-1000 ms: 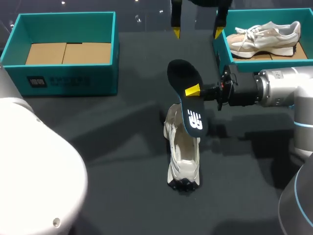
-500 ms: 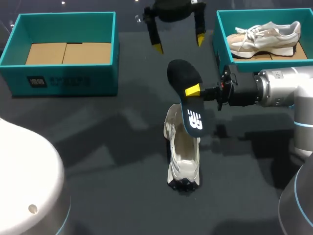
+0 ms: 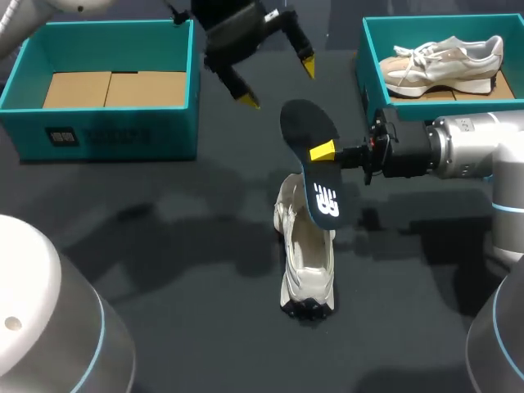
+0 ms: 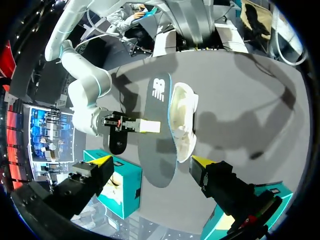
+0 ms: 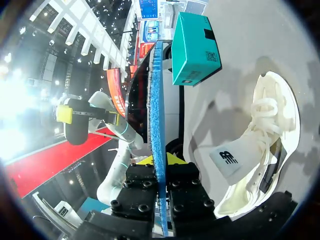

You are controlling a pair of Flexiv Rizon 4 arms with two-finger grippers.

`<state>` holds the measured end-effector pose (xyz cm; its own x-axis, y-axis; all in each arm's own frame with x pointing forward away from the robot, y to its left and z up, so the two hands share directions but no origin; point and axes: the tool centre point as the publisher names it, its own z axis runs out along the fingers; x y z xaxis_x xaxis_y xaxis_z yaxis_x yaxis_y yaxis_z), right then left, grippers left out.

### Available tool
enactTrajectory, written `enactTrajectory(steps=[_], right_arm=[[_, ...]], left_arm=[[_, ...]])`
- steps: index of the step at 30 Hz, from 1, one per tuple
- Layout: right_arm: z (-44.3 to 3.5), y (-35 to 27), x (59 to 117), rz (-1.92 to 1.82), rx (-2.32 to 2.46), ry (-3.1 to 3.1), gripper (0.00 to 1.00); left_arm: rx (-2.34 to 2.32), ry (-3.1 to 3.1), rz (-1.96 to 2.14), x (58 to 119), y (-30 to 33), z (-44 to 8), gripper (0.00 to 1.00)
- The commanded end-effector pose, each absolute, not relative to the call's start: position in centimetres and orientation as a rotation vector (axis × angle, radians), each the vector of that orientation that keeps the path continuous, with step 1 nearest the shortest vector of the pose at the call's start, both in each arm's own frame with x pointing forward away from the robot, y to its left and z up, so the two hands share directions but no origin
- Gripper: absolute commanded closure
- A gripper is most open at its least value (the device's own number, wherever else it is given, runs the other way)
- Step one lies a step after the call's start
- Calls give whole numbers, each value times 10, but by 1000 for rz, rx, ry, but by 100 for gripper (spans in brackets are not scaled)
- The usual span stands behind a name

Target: Take the shoe out of the shoebox, open the shoe tongue, remove and reinsert the insole, then place the shoe into the shoebox

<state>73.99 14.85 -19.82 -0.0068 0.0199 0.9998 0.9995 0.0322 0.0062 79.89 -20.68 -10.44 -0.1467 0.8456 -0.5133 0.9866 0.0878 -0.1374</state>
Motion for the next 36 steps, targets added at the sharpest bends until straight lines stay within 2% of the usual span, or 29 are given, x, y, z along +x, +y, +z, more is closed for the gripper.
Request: enactTrajectory(steps=[1,18,24,32,36], right_arm=[[-198,149,739,-1182,-1199,-1243,100],[-198,149,739,-1182,-1199,-1243,100],[-198,149,739,-1182,-1199,-1243,100],[-198,149,739,-1182,-1199,-1243,100],[-198,149,739,-1182,-1199,-1243,100]], left_arm=[[1578,1812,-844,796,-197,-113,0],[1467,1662,-873,795,-184,-124,0],[1335,1525,-838,795,-194,-157,0],[1327,1532,-839,797,-191,-159,0],[1314,1492,-886,798,-195,-178,0]])
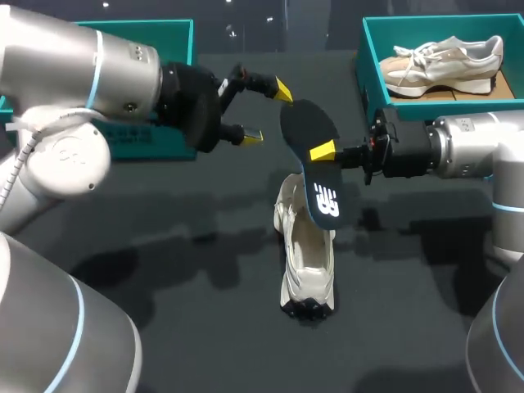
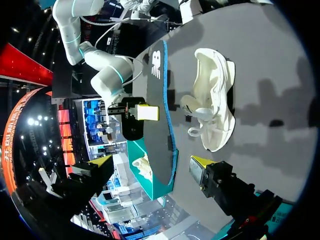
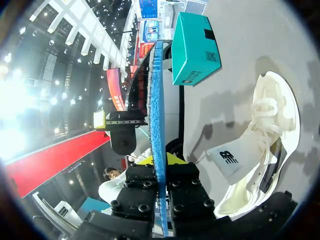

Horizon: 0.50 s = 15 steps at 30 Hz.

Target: Take the shoe out of the shoebox, open the shoe tongue, remove and reinsert the insole, then place the shoe into the shoebox

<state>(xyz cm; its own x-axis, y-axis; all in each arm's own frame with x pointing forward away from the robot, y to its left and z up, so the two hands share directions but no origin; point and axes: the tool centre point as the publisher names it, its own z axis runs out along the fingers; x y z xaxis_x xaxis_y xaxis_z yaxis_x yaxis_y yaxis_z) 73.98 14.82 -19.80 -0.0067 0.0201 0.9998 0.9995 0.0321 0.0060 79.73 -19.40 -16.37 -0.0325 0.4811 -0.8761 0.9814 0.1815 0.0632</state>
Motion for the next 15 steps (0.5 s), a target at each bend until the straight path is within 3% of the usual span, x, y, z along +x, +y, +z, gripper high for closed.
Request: enactTrajectory(steps=[1,15], right_arm=[[-198,149,739,-1182,-1199,-1243,100],[-191,154,740,-1232,-1172,-1201,100]], left_arm=[[1312,1475,-914,798,-196,-182,0],[1251,1329,-1029,801,-212,-191,0]])
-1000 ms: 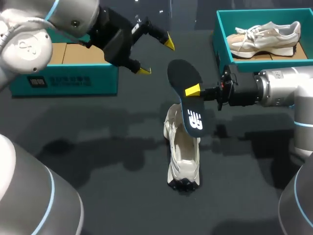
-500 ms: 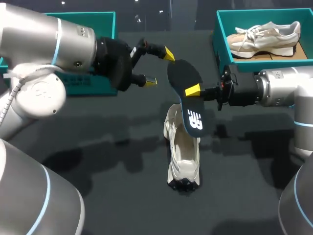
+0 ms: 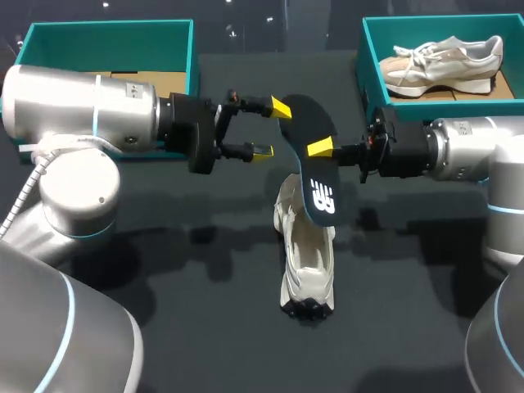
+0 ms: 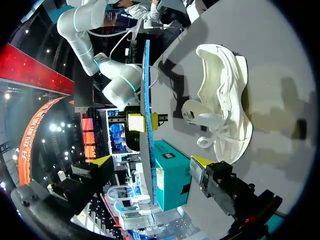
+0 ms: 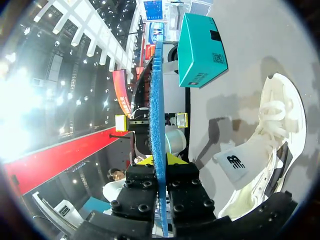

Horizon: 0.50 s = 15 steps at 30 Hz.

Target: Take the shoe out of the shoebox, open the shoe tongue, remove and reinsert the insole, then place the shoe into the shoebox

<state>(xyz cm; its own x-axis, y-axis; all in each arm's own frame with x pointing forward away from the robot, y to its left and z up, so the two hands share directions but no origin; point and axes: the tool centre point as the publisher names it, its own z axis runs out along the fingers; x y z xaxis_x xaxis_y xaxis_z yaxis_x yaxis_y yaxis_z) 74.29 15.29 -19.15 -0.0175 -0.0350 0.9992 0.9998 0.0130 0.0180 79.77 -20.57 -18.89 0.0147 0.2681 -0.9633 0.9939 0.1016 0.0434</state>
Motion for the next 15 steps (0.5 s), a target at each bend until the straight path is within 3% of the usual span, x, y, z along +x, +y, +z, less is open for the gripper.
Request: enactTrajectory(steps=[1,14,15], right_arm=[[-191,154,740,-1232,-1172,-1201,100],[-187,162,743,-1250,-1214,-1208,100],[-186,164,744,-1250,-1216,-1209,100]], left_arm=[[1251,1329,-1029,801,-212,-191,0],[1233,1342,-1058,802,-228,-202,0],[1231,1340,-1060,802,-230,-202,4]])
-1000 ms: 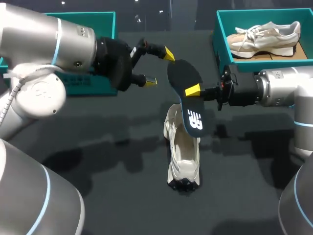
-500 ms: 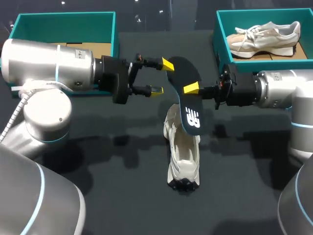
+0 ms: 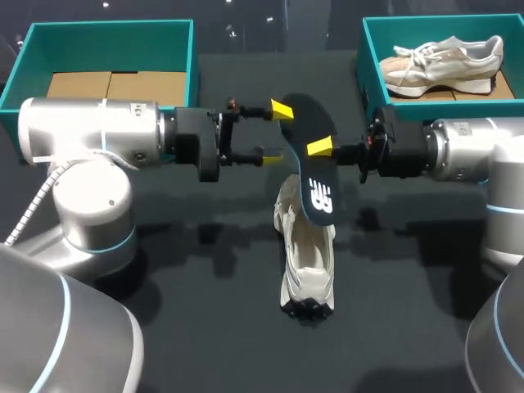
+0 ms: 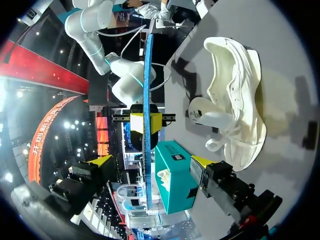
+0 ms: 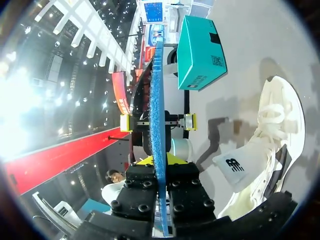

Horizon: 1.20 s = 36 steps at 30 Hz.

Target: Take the shoe out of the shoebox, open the shoe tongue, remove and reinsert the insole, then place the shoe into the shoebox

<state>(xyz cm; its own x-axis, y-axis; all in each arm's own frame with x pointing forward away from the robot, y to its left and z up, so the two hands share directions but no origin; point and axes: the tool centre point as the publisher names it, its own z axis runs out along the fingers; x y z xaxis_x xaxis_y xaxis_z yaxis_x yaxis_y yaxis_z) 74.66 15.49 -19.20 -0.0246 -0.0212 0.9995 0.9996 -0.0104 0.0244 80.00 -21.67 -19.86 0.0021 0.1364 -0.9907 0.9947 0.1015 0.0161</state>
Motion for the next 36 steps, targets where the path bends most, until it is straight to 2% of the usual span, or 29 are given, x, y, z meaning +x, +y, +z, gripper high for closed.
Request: enactTrajectory(steps=[1,4,5,6,18,21,25,32,33,36], right_arm=[[-186,165,744,-1247,-1221,-1205,100],[-187,168,744,-1241,-1230,-1209,100],[-187,169,744,-1238,-1229,-1209,100],[-188,169,744,-1234,-1226,-1205,100],[-190,170,743,-1243,-1221,-1172,100],[-191,169,744,-1253,-1223,-1164,100],[-192,168,745,-1273,-1234,-1156,100],[-192,167,746,-1282,-1230,-1155,100],[-192,168,746,-1282,-1228,-1156,100],[-191,169,745,-1278,-1225,-1159,100]], left_arm=[[1232,1336,-1067,802,-233,-202,13],[1230,1332,-1065,803,-239,-202,28],[1229,1329,-1064,803,-240,-202,42],[1223,1328,-1066,804,-241,-202,51],[1206,1304,-1078,806,-249,-199,58],[1204,1301,-1077,805,-250,-198,65],[1203,1300,-1077,804,-252,-198,65],[1207,1295,-1074,801,-254,-197,72],[1207,1297,-1071,801,-254,-198,74],[1207,1300,-1069,801,-254,-199,100]])
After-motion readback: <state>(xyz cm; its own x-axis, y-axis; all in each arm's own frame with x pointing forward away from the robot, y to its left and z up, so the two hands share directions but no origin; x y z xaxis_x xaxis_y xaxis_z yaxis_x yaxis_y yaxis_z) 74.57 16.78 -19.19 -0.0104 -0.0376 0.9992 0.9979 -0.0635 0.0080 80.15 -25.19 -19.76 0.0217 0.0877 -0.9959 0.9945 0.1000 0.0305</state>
